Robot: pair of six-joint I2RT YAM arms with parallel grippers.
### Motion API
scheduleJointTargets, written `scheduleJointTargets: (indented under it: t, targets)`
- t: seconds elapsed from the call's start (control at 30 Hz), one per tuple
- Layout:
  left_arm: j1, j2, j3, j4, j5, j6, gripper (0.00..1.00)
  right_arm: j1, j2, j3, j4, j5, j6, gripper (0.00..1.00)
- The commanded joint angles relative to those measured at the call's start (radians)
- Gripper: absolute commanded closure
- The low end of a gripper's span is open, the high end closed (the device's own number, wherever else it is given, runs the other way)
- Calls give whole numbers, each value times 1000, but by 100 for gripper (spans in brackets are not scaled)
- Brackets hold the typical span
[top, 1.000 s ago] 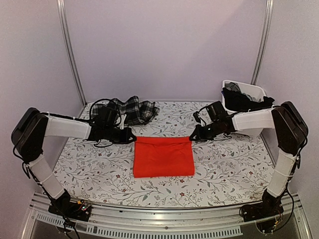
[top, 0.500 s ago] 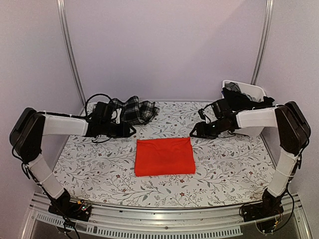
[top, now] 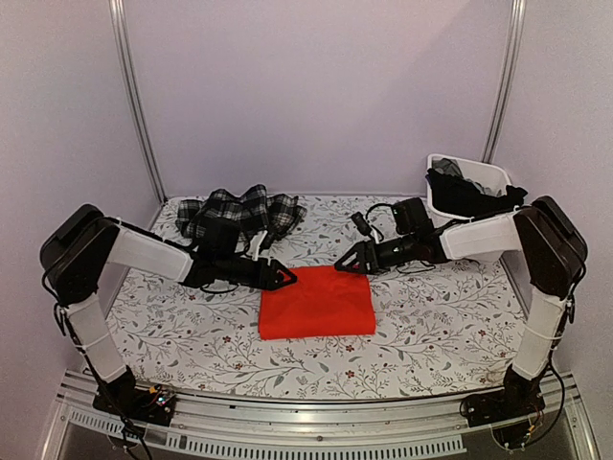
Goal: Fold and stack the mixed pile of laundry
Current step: Smooth out the square-folded T-shirt at the center of the board.
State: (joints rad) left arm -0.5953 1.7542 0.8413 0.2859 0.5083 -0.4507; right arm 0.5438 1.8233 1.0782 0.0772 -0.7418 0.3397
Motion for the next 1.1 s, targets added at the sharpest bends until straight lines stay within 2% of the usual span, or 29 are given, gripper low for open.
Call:
scheduleJointTargets:
  t: [0.0,0.13,0.43,0.53,0.6,0.73,0.83,0.93,1.07]
  targets:
    - [5,133,84,139,86,-34,40,13,137,67,118,-108,58,30]
    - [47,231,128,195,119,-70,41,-17,258,108,145,-108,67,31]
    - [159,366,160,266,158,-135,42,-123,384,126,231,-137,133,31]
    - [179,337,128,280,162,-146,41,-125,372,117,227,-151,138,31]
    - [184,265,78,294,168,-144,41,-124,290,80,228,-160,146,30]
    - [134,66,-38,209,132,-96,39,-102,67,-35,222,-168,166,24]
    - [51,-46,-84,136,109,-82,38,-51,-56,-103,204,-162,187,22]
    - [-59,-89,-96,130,96,-109,37,32,-82,-145,237,-162,231,22]
    - [-172,-57,-90,209,90,-178,38,119,-26,-199,368,-177,323,23]
